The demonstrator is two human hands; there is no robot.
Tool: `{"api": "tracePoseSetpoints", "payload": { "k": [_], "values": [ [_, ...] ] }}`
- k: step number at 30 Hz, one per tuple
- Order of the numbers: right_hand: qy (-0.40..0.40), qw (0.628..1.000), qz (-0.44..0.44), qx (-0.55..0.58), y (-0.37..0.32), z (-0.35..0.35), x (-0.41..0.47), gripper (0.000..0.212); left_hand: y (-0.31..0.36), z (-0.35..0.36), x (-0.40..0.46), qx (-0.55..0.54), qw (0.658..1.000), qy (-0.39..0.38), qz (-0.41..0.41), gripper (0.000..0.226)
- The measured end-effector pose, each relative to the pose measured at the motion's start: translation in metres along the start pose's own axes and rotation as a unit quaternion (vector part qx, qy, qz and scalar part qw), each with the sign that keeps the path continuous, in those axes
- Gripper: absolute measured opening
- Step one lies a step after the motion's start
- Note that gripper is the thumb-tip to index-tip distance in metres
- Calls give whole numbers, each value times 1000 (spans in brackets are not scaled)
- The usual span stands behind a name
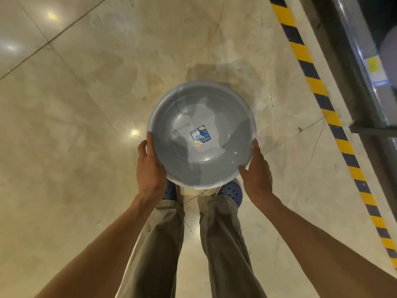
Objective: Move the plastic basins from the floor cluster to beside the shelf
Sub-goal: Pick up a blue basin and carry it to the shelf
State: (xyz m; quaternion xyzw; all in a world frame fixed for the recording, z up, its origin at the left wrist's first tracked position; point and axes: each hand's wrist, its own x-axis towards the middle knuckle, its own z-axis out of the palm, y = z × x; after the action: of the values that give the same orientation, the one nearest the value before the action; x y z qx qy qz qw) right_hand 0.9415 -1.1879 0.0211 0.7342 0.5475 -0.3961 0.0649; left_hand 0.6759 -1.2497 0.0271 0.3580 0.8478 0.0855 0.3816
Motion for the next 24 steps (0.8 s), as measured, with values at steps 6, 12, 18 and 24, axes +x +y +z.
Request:
{"api": "tracePoseSetpoints", "payload": {
  "k": [6, 12, 18, 24],
  "values": [
    [-32, 999, -34, 0, 13, -5, 3, 84, 3, -5, 3, -26, 1000, -10, -14, 75],
    [-50, 996, -32, 65, 11, -18, 28, 86, -4, -21, 23, -33, 999, -25, 6, 71],
    [-54, 985, -56, 155, 5, -14, 55, 81, -7, -16, 55, -39, 998, -36, 44, 68],
    [-48, 980, -51, 187, 19, 7, 60, 77, -28, -5, 61, -85, 991, -46, 94, 65]
  ]
}}
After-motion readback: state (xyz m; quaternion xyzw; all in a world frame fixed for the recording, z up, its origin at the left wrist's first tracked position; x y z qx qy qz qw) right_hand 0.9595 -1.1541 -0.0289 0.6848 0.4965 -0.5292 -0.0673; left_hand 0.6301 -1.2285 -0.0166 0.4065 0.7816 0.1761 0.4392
